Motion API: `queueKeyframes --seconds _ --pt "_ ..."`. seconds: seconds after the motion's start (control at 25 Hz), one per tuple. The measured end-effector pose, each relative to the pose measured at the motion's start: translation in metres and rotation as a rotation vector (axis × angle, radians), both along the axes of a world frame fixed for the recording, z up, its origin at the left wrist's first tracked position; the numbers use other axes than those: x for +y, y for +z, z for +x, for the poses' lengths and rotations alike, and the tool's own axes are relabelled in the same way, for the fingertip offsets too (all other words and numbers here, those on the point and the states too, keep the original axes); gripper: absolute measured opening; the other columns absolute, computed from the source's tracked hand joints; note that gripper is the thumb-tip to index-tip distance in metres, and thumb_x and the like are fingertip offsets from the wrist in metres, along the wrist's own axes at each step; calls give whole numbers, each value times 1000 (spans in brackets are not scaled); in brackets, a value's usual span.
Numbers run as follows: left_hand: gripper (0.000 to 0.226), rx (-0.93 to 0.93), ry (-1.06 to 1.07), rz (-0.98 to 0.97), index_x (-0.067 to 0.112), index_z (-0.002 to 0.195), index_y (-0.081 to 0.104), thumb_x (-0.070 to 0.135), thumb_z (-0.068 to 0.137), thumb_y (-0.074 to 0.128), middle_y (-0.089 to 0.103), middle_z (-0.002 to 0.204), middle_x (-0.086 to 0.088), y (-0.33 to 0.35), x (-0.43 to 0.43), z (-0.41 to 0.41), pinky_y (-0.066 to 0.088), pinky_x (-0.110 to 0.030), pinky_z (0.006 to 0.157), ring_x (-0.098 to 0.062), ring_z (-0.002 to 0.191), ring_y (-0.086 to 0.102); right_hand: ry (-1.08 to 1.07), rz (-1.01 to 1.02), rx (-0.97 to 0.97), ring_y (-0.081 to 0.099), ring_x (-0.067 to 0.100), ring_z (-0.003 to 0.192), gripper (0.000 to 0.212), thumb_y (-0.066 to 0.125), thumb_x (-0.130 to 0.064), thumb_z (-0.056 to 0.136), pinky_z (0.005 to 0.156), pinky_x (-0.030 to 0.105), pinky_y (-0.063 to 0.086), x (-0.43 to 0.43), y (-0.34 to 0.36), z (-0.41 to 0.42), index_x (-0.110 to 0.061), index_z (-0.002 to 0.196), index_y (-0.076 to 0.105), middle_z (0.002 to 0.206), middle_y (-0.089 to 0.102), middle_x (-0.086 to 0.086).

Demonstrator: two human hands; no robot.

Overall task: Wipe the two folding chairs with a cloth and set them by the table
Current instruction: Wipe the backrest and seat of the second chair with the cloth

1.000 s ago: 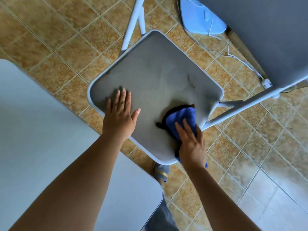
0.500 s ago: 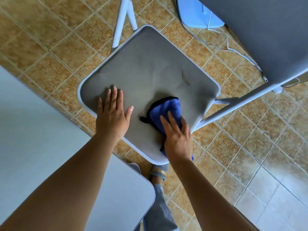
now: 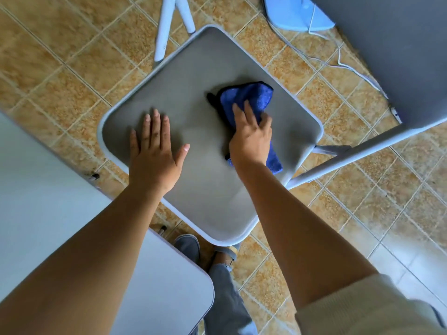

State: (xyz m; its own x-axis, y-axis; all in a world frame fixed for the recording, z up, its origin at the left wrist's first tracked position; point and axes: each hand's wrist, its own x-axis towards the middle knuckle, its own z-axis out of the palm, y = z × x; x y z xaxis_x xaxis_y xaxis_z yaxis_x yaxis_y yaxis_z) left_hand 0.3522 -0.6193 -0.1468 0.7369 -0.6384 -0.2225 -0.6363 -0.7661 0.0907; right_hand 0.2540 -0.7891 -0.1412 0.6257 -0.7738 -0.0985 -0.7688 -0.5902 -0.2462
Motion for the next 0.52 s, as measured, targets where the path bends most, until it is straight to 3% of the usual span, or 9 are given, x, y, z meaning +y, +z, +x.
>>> queueKeyframes --seconds 0.08,0.2,0.28,0.4,0.52 --pt "78 -2 7 0 10 152 10 59 93 15 4 161 -9 -1 0 -1 1 -48 117 -24 148 2 199 -15 -71 49 41 117 62 30 -5 76 88 42 46 23 4 -13 -20 131 56 139 53 3" --pt "82 39 6 19 12 153 10 63 89 8 3 161 -8 3 -1 2 3 -47 118 -23 149 2 382 -14 -2 50 38 118 62 34 -11 74 85 39 47 18 4 -51 -23 130 58 138 55 -1" --pt "82 76 14 33 15 153 4 65 88 6 -4 161 -5 4 -1 5 1 -46 119 -20 148 -5 298 -43 24 48 39 120 60 34 -10 77 88 43 47 -11 2 -66 -23 132 56 140 52 0" --pt "82 97 25 43 18 153 -3 67 88 5 -12 161 -2 3 -1 5 -4 -44 119 -17 148 -12 -52 12 87 32 40 134 63 38 1 84 103 51 38 -57 1 -50 -23 142 42 151 37 1" --pt "86 78 28 39 18 152 -5 69 84 3 -12 160 -2 3 -1 3 -6 -43 118 -16 147 -12 -195 13 76 25 37 136 68 38 4 85 111 45 27 -77 0 -3 -22 147 31 155 29 1"
